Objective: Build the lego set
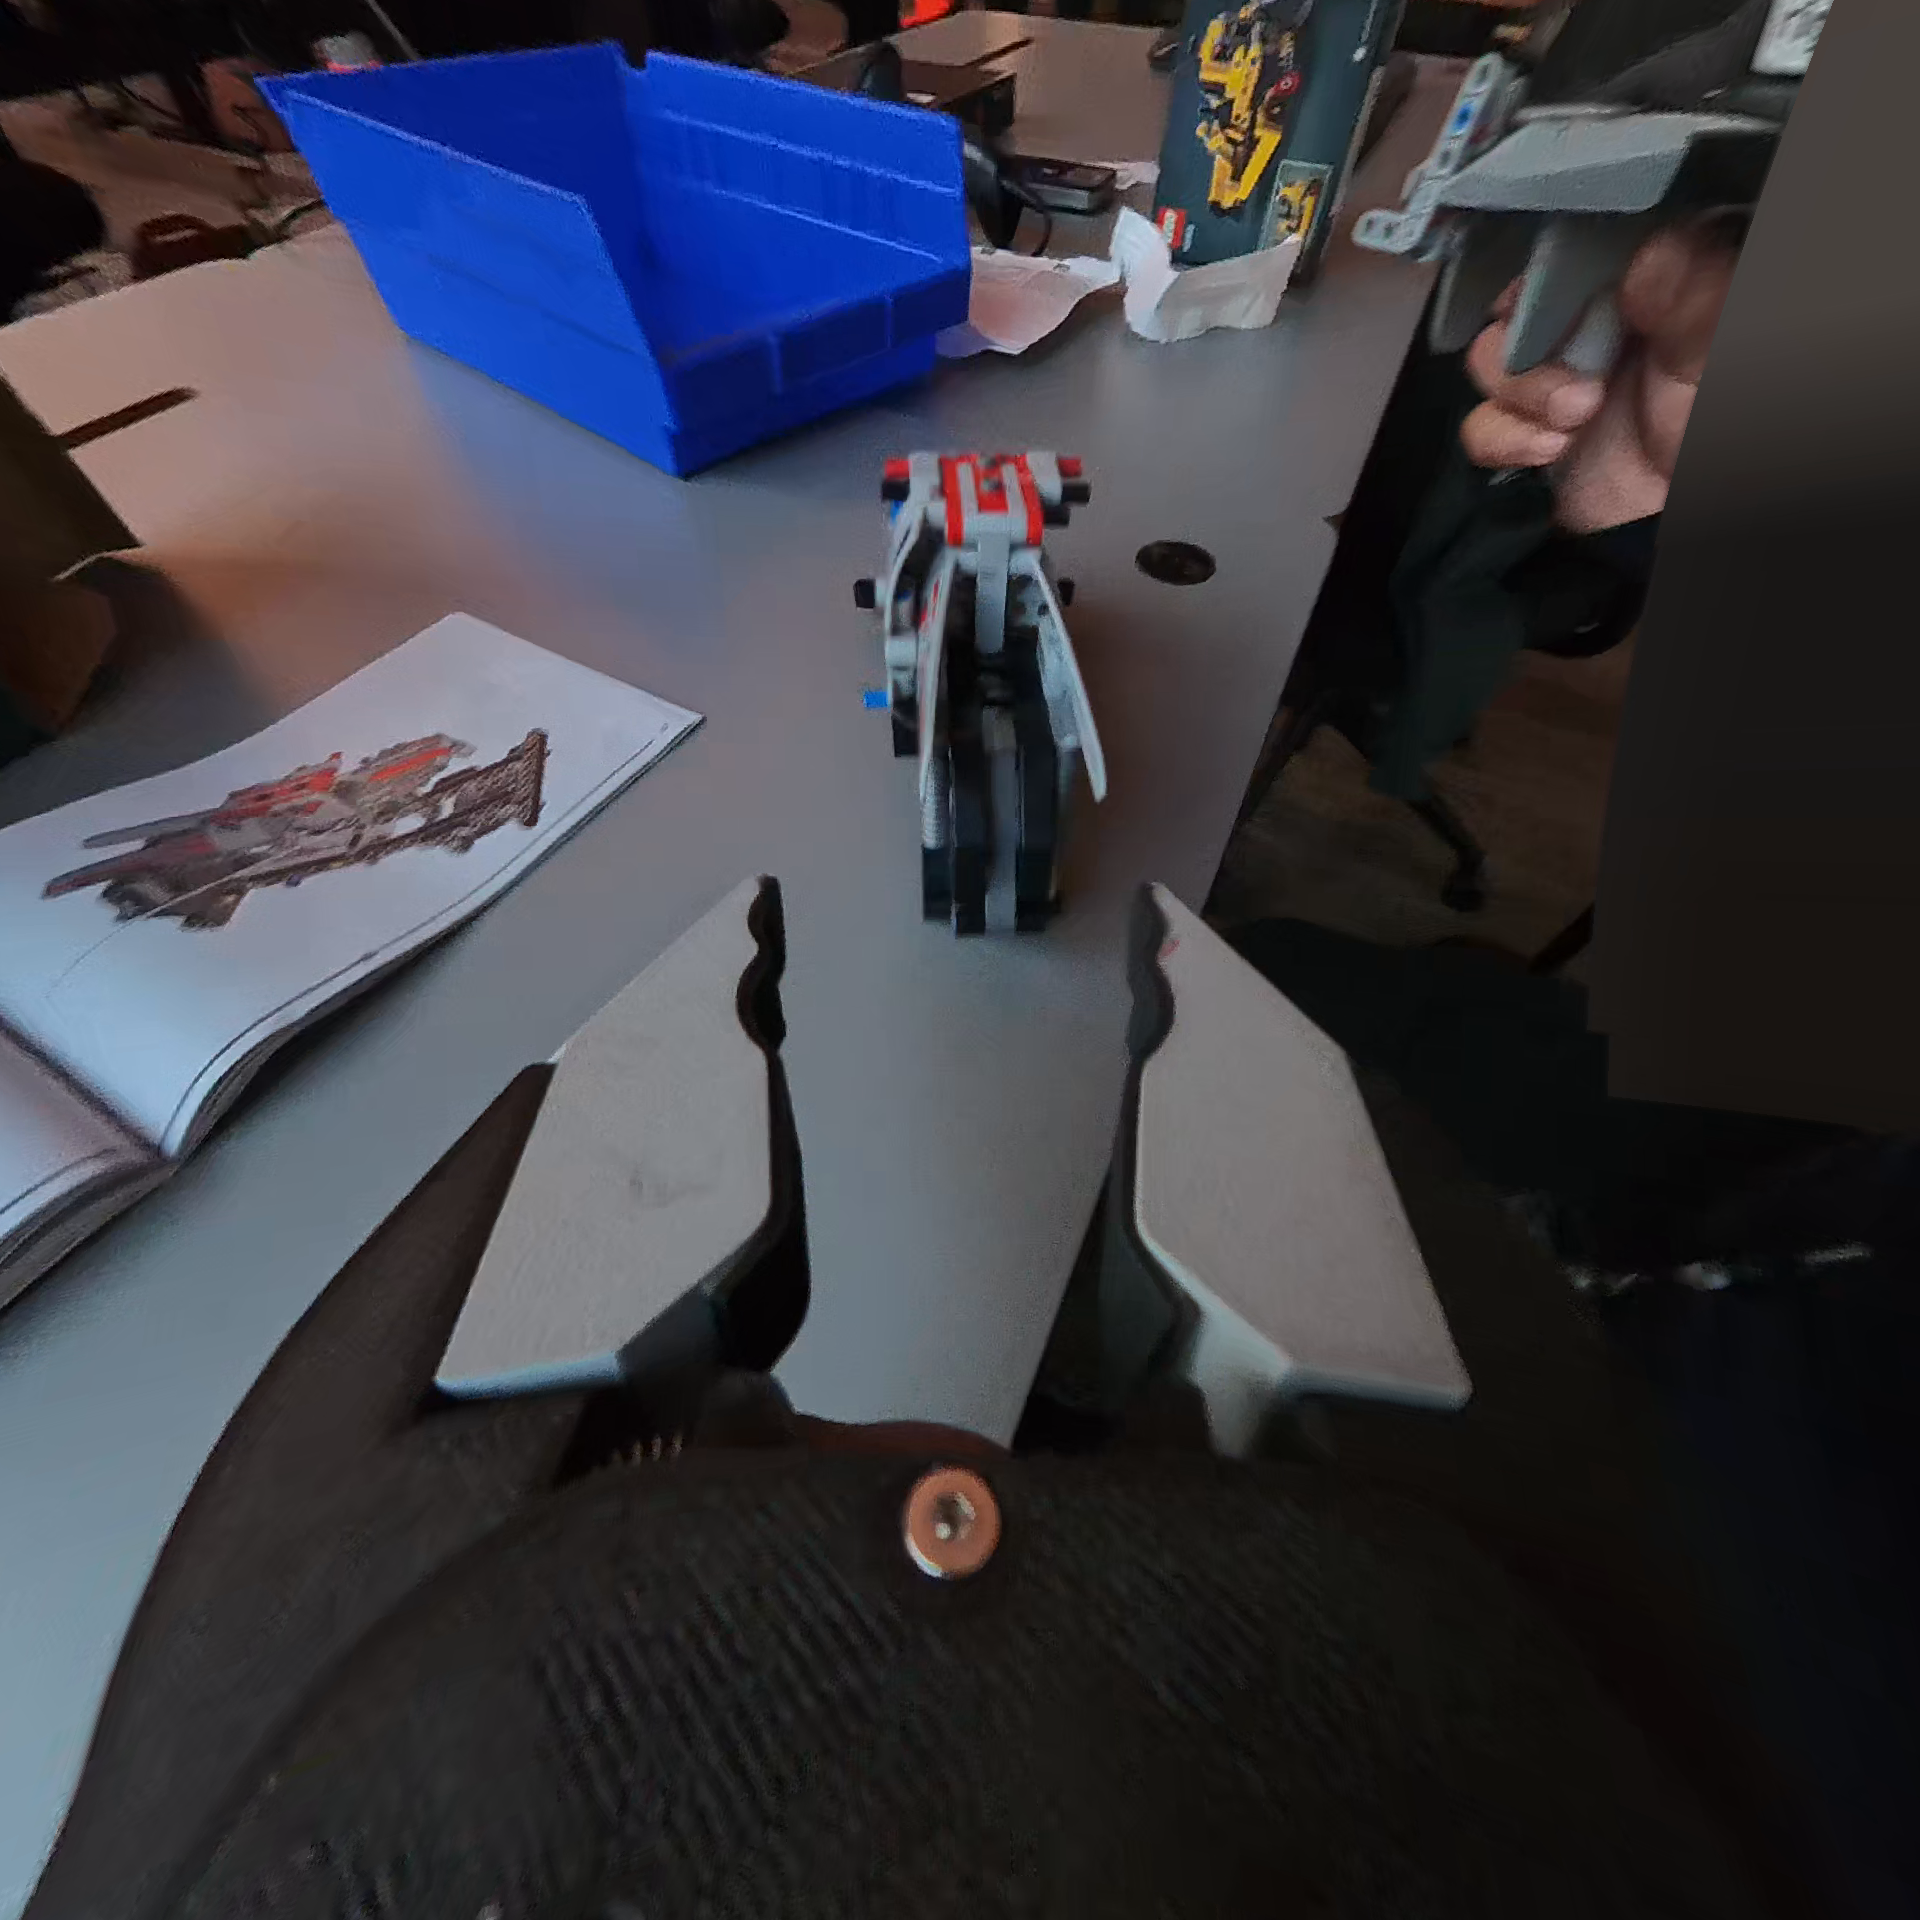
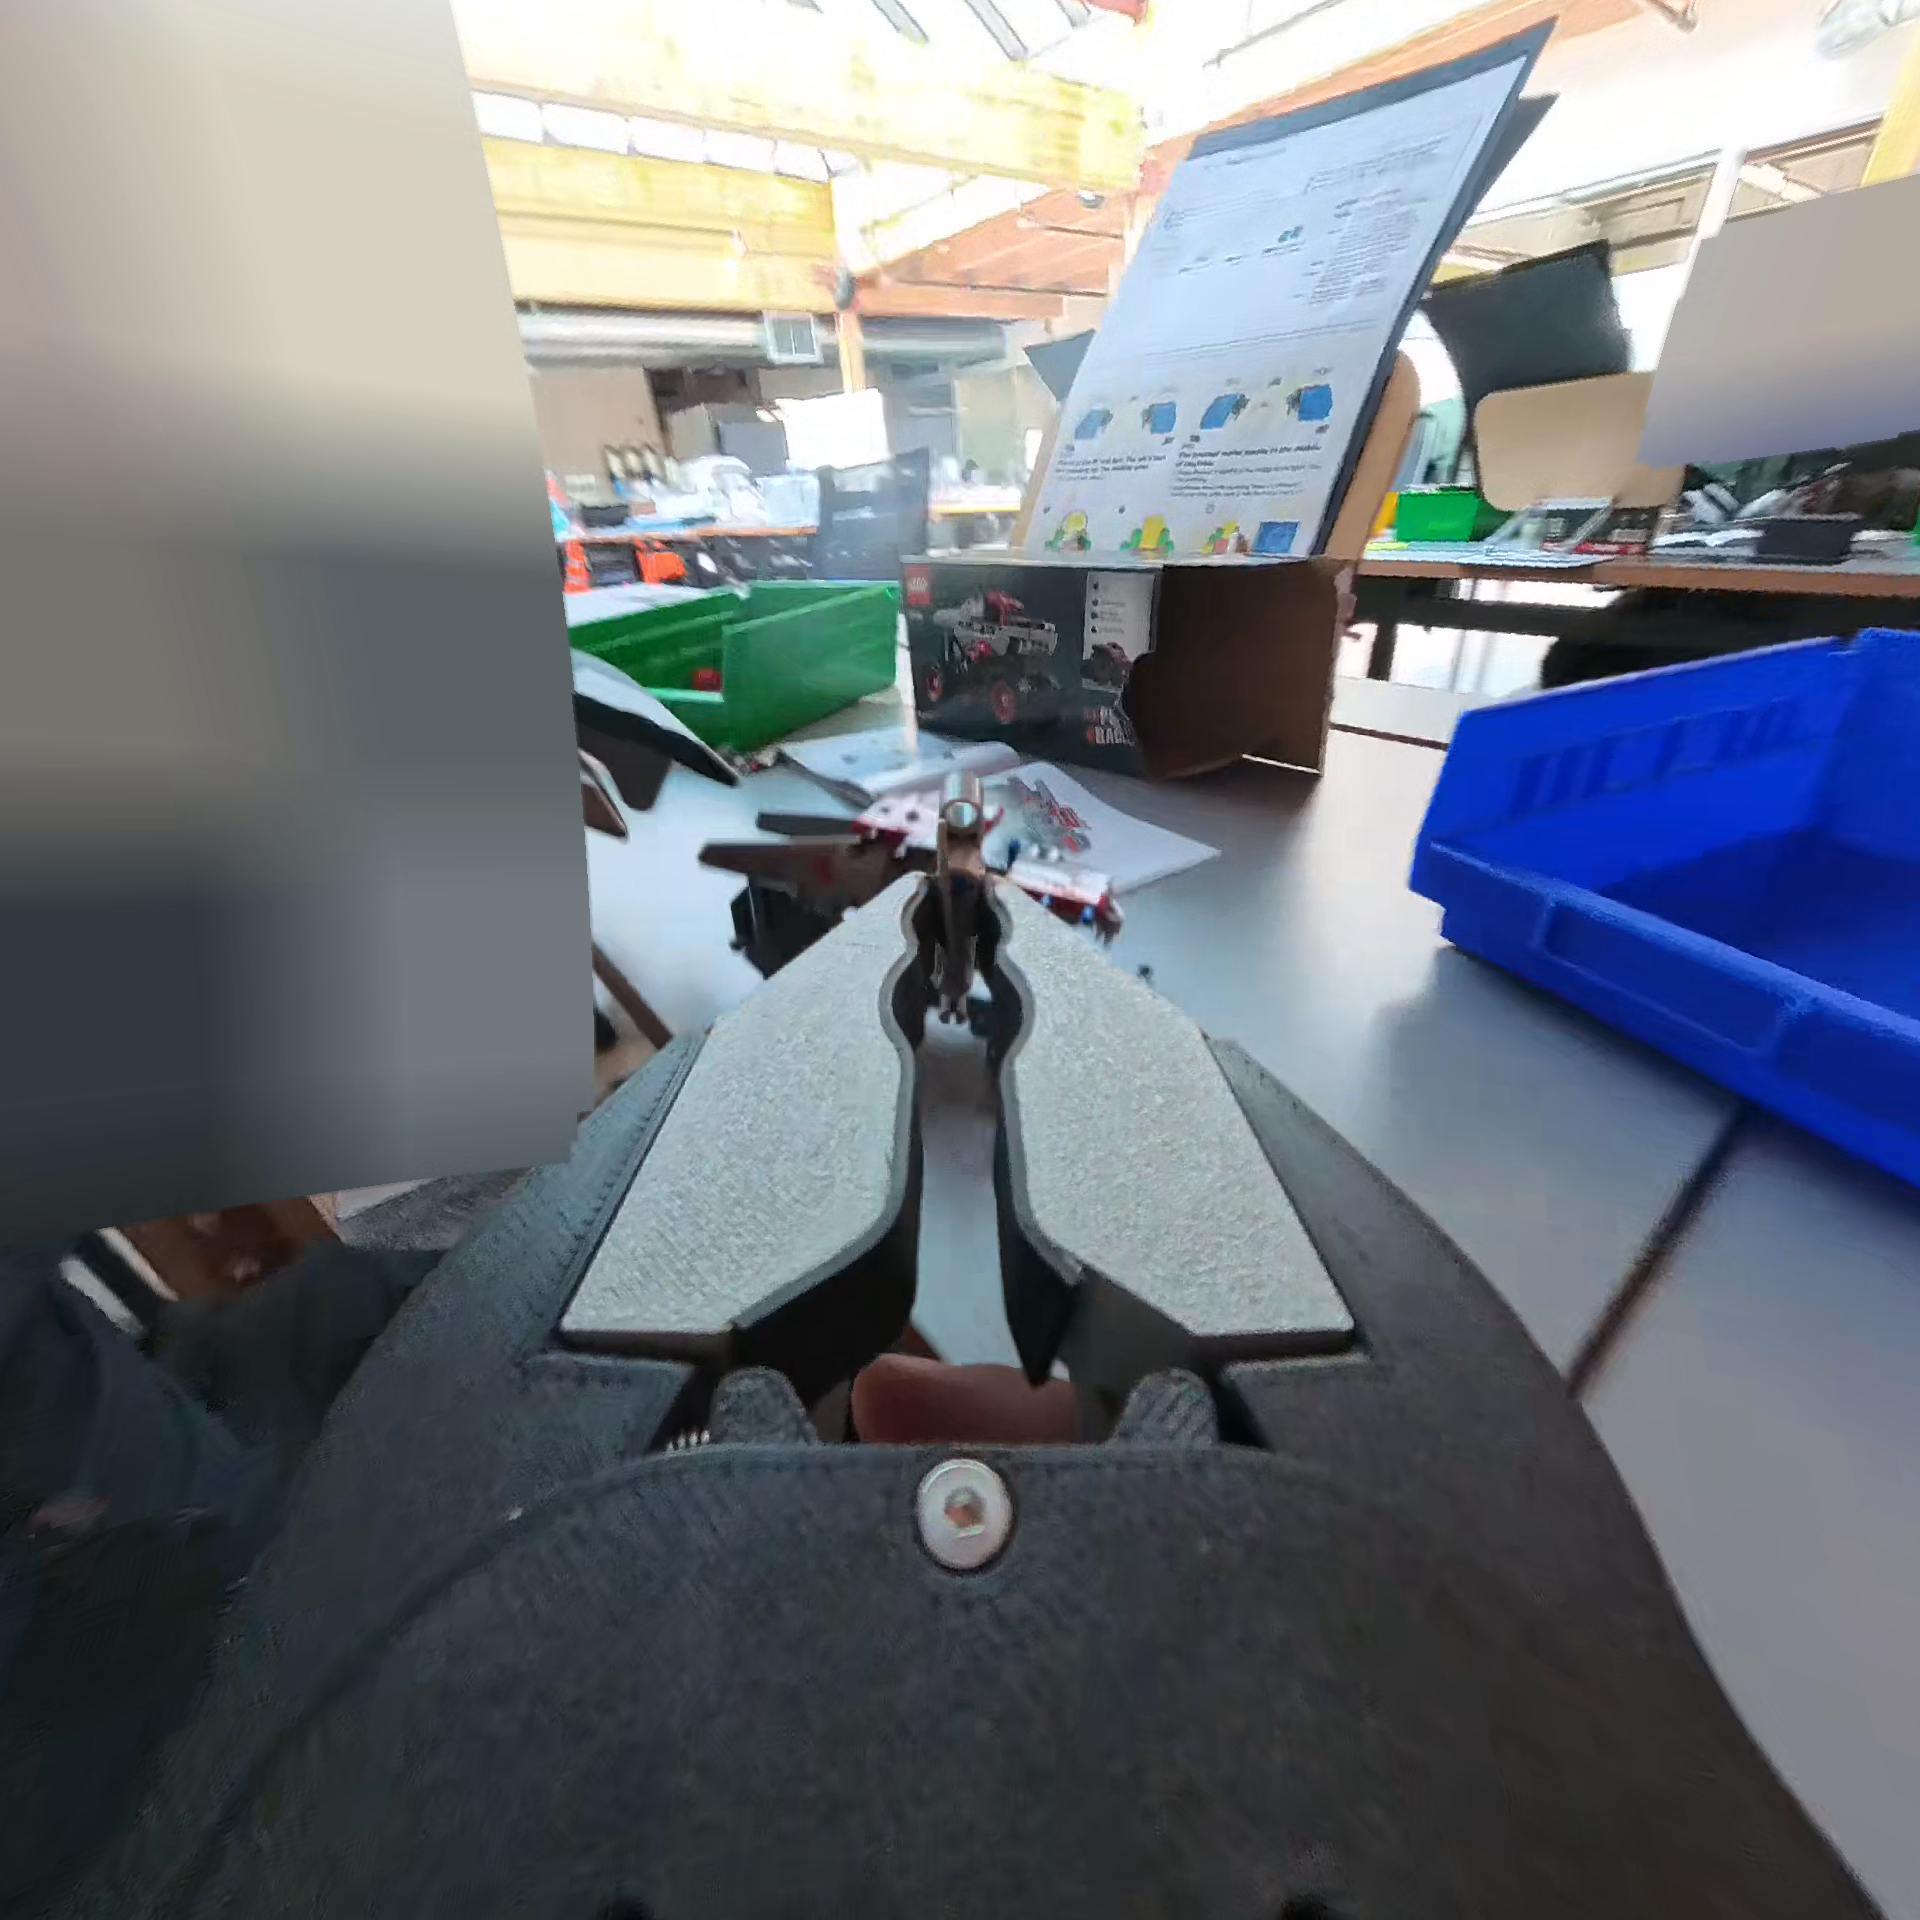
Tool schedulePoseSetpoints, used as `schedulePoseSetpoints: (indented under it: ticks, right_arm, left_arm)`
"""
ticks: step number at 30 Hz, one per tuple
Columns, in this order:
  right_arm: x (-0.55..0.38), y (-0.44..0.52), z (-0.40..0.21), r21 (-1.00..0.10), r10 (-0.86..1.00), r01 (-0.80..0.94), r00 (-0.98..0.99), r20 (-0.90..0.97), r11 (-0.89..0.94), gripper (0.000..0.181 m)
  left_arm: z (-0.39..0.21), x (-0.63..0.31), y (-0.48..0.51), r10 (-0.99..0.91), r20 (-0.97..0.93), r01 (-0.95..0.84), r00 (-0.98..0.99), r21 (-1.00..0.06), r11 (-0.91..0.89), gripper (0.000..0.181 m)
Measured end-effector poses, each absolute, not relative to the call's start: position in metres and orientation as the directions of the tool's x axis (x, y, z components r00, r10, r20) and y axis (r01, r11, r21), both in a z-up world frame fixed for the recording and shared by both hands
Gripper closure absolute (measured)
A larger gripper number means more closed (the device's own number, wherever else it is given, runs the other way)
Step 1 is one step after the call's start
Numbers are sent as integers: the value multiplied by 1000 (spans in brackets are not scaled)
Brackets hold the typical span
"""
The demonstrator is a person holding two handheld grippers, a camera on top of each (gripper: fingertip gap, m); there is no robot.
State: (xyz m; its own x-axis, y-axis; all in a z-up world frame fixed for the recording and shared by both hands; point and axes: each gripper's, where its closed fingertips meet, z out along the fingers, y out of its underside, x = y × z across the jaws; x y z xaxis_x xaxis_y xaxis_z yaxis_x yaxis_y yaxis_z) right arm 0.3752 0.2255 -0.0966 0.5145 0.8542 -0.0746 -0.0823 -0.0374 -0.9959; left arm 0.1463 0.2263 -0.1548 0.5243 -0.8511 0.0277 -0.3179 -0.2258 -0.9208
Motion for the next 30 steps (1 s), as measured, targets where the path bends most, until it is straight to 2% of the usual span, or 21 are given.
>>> schedulePoseSetpoints:
  ticks: [4,8,10,12,16,18,20,21,25,28,30]
  right_arm:
    - [355,251,-90,-939,911,-255,282,-301,-232,178]
    - [357,268,-81,-773,845,-420,24,-534,-476,178]
    - [357,279,-86,-727,813,-451,5,-582,-517,179]
    - [357,291,-93,-696,786,-477,18,-619,-537,178]
    - [357,299,-101,-662,759,-510,29,-651,-549,178]
    - [357,298,-101,-649,748,-529,40,-663,-547,179]
    - [353,289,-98,-648,742,-526,48,-669,-551,180]
    - [349,282,-96,-656,742,-511,50,-669,-556,179]
    - [329,250,-83,-645,737,-495,15,-676,-582,178]
    - [298,228,-80,-533,659,-495,-111,-744,-686,178]
    - [278,215,-78,-425,583,-503,-209,-785,-753,178]
  left_arm:
    - [-160,186,242,-891,26,-342,454,-918,-201,112]
    - [-168,203,251,-895,-16,-422,445,-886,-194,114]
    - [-169,207,250,-907,-37,-449,420,-876,-173,125]
    - [-170,203,260,-897,-81,-480,434,-863,-155,118]
    - [-167,181,288,-857,-139,-487,496,-862,-142,118]
    - [-167,172,298,-843,-100,-449,529,-876,-177,118]
    - [-165,169,291,-852,-31,-406,522,-887,-217,109]
    - [-160,166,285,-849,-32,-396,527,-894,-212,112]
    - [-119,167,251,-819,-182,-356,544,-934,-30,126]
    - [-107,212,210,-854,-288,-379,434,-918,117,136]
    - [-114,234,205,-783,-448,-471,432,-852,228,134]
